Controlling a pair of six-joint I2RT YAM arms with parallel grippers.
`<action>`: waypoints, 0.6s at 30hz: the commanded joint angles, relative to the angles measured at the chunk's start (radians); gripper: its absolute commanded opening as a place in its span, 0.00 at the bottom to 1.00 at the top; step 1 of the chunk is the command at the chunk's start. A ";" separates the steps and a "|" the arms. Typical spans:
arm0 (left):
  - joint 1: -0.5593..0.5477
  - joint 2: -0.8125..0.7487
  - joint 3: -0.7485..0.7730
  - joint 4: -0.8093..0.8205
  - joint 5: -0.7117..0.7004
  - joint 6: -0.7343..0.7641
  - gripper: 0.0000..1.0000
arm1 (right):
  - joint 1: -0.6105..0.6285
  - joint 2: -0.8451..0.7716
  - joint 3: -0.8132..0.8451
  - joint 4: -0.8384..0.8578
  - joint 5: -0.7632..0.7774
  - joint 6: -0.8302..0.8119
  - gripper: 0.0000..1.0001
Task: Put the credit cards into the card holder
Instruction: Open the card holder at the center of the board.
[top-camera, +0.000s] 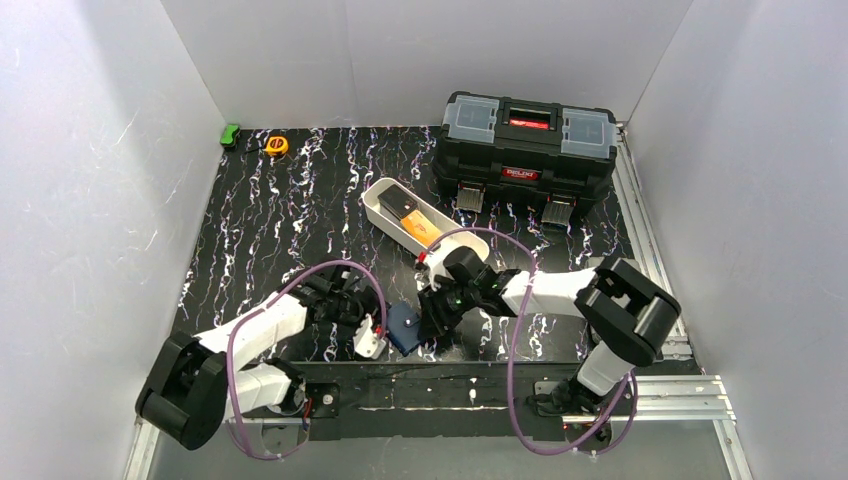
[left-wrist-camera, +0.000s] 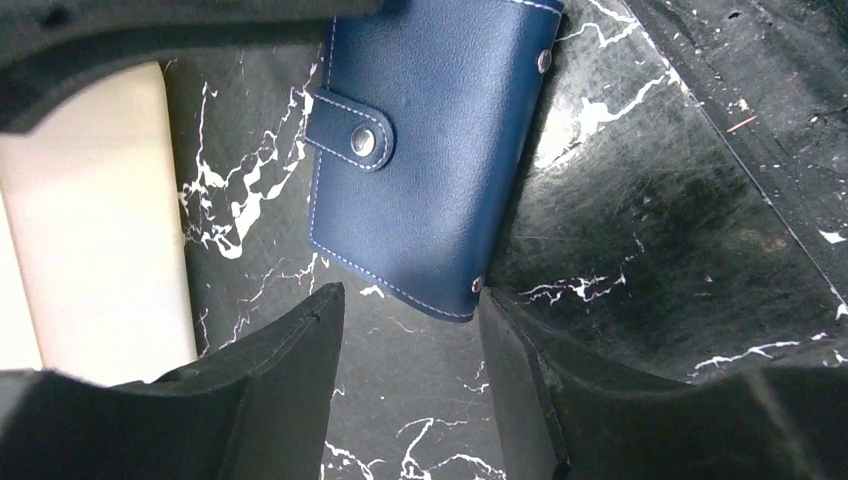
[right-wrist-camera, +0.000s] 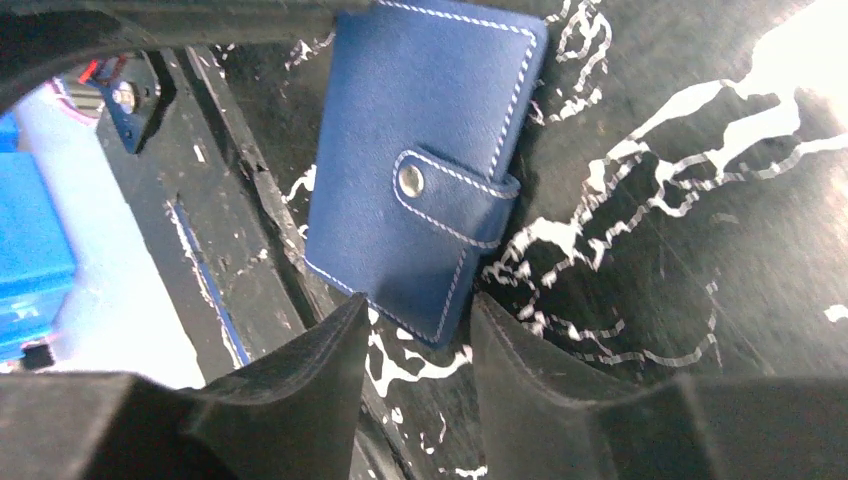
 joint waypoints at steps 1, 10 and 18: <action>-0.028 0.027 -0.009 0.011 0.034 0.021 0.52 | -0.003 0.073 0.070 -0.004 -0.067 0.007 0.47; -0.063 0.050 -0.001 0.041 0.014 -0.048 0.51 | -0.003 0.080 0.081 0.058 -0.078 0.038 0.15; -0.073 0.015 0.039 0.114 -0.022 -0.330 0.68 | -0.004 -0.035 0.078 0.055 -0.035 0.028 0.01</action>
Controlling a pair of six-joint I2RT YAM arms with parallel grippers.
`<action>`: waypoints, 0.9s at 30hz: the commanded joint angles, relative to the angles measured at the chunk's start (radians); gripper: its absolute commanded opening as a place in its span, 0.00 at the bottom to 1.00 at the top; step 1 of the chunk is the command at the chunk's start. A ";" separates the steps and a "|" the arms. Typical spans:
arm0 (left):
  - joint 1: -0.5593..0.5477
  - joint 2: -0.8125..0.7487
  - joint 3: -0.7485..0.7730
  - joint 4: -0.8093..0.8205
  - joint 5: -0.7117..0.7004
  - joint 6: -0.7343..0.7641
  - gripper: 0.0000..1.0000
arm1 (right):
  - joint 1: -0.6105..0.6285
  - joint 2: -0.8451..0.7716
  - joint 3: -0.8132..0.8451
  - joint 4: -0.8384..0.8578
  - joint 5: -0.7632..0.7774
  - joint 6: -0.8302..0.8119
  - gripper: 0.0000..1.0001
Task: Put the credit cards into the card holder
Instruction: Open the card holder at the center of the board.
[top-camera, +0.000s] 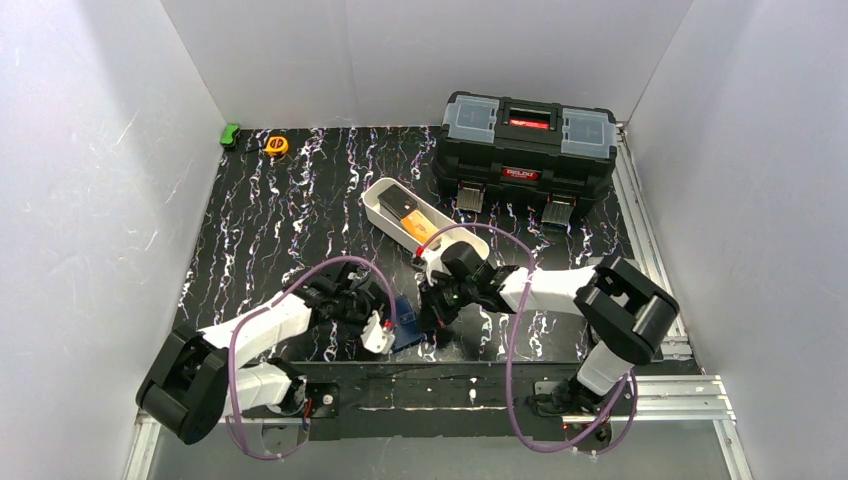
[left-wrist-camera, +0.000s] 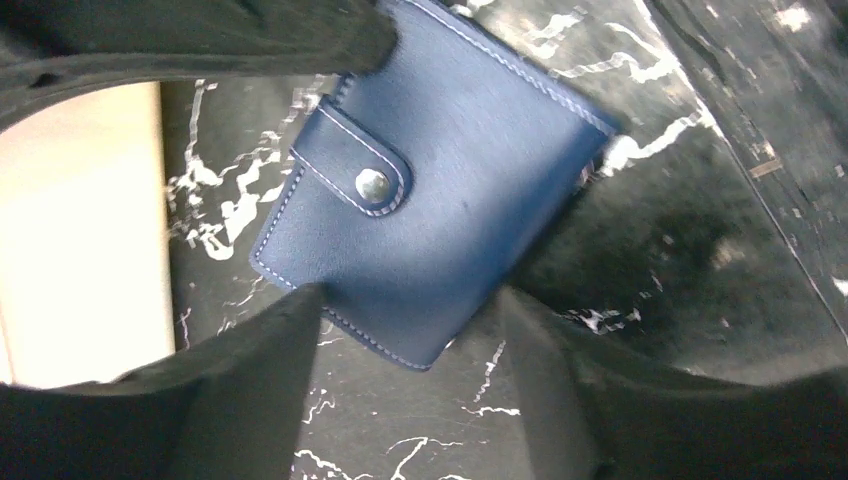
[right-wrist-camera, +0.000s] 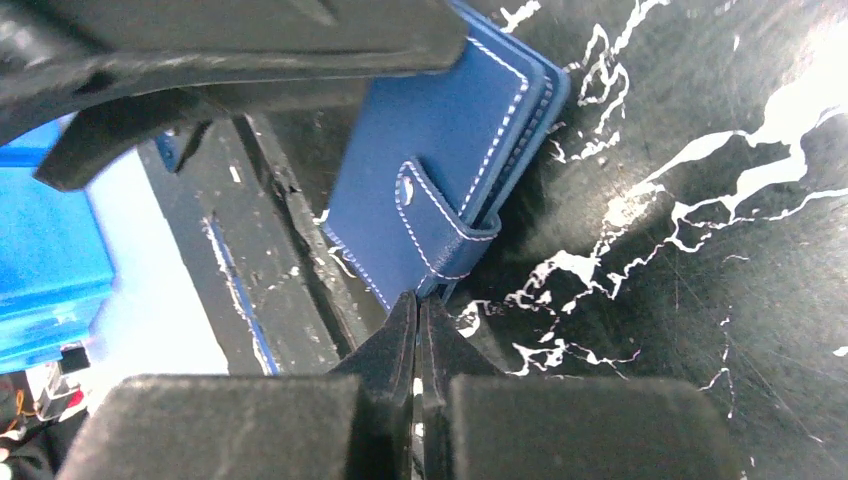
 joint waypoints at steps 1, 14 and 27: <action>-0.016 -0.029 0.082 0.043 0.006 -0.344 0.75 | 0.002 -0.114 0.019 0.044 0.032 -0.021 0.01; 0.036 0.053 0.321 -0.237 0.161 -0.815 0.95 | 0.070 -0.234 0.023 -0.107 0.257 -0.197 0.01; 0.115 0.149 0.415 -0.292 0.255 -0.833 0.98 | 0.207 -0.309 0.043 -0.174 0.469 -0.335 0.01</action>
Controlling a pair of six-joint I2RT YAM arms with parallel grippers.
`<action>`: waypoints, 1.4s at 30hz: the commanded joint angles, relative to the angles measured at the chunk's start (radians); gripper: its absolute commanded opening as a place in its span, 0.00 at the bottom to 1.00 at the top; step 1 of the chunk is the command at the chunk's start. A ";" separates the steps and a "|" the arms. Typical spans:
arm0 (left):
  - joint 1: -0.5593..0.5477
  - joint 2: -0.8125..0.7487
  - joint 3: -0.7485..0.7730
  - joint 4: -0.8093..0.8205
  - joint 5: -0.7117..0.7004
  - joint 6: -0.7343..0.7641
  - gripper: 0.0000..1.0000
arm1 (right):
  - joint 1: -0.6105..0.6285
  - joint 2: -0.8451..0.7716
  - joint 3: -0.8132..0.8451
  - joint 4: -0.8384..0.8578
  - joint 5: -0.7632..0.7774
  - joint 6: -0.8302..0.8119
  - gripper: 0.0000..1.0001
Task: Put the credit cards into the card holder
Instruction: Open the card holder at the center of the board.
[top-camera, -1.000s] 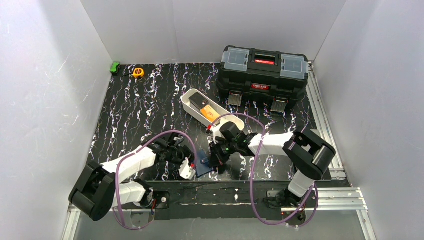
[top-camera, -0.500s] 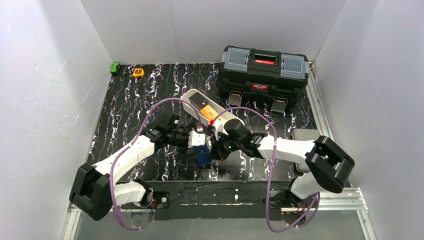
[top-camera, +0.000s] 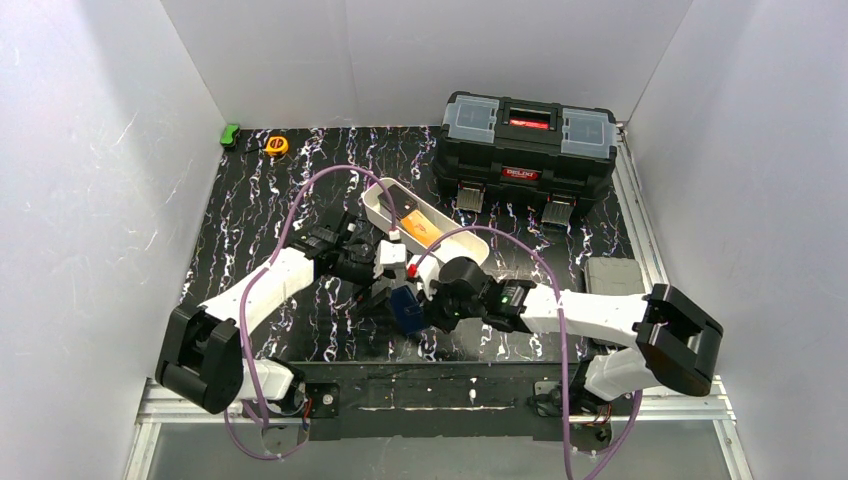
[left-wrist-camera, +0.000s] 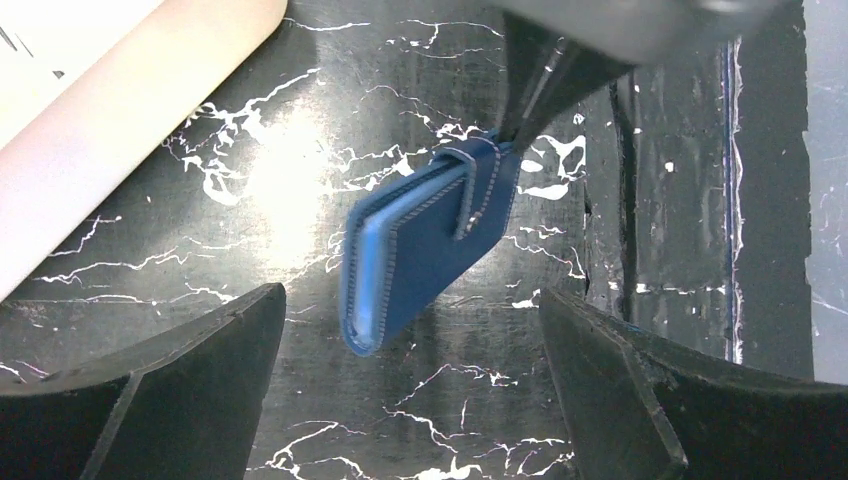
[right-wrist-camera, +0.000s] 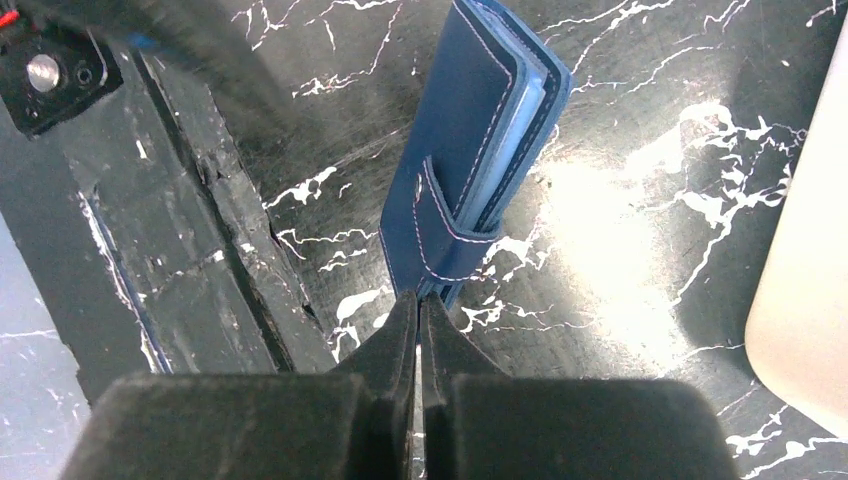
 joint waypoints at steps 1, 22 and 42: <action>0.024 0.004 0.014 0.000 0.063 -0.059 0.98 | 0.046 -0.043 0.043 -0.019 0.078 -0.069 0.01; 0.027 0.033 0.158 -0.273 0.212 0.014 0.91 | 0.121 -0.158 0.115 -0.062 0.220 -0.157 0.01; 0.015 -0.078 0.239 -0.209 0.110 -0.378 0.00 | 0.123 -0.255 0.114 -0.003 0.452 -0.098 0.40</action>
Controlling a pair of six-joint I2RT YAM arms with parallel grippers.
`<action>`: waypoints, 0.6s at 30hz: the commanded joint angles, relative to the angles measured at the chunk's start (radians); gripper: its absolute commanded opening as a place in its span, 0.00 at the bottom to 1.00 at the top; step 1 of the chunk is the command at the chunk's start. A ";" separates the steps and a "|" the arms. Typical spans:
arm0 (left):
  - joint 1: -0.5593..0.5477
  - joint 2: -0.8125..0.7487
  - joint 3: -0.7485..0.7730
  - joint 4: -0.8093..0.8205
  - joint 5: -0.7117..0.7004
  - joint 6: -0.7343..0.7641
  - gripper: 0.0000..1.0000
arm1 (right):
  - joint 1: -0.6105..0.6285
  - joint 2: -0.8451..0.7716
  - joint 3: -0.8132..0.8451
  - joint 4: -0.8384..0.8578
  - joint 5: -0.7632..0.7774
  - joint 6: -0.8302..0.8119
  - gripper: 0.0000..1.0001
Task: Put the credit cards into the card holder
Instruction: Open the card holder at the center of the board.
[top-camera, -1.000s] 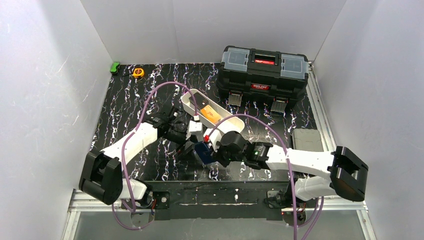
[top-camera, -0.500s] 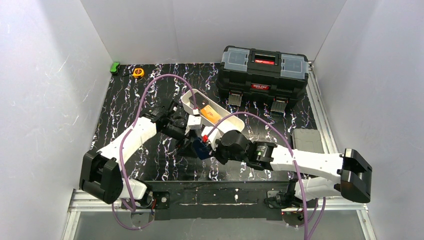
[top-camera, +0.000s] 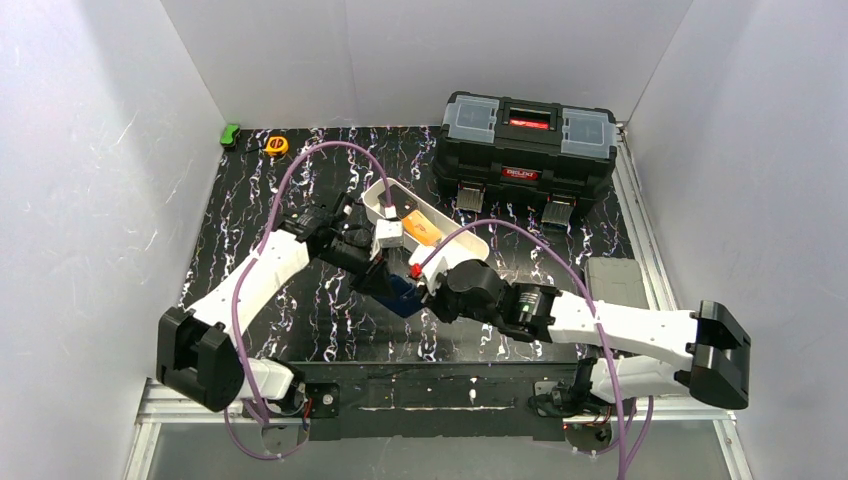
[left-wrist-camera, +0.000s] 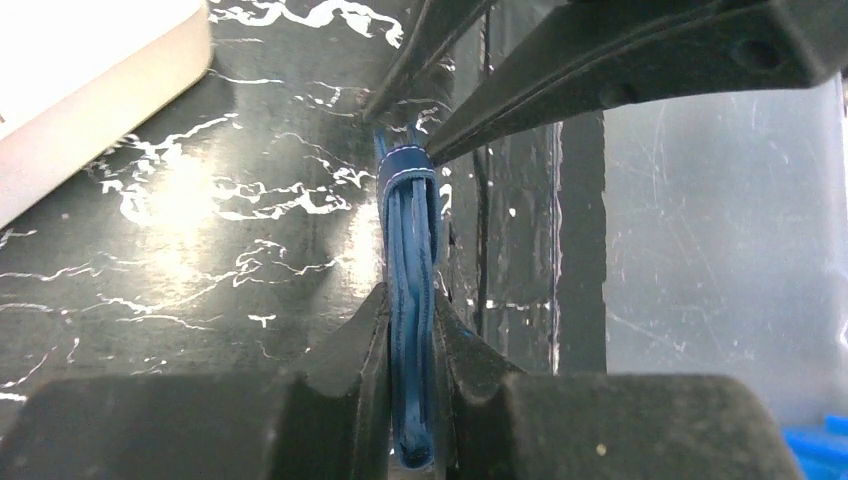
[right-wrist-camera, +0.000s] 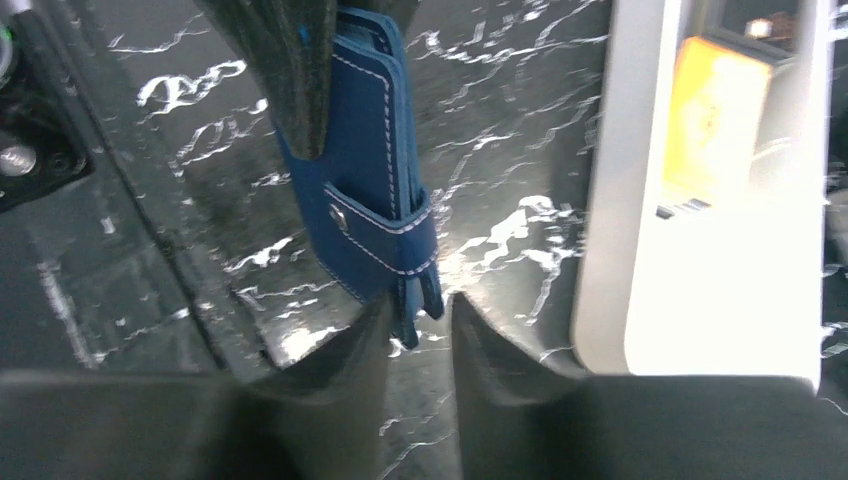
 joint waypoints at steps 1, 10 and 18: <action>-0.010 -0.131 -0.013 0.214 -0.067 -0.404 0.00 | 0.000 -0.116 0.018 0.110 0.180 0.043 0.47; -0.022 -0.236 0.007 0.386 -0.311 -0.888 0.00 | 0.001 -0.202 0.031 0.115 0.212 0.187 0.62; -0.082 -0.332 0.016 0.462 -0.486 -1.006 0.00 | 0.000 -0.148 0.088 0.185 0.129 0.332 0.62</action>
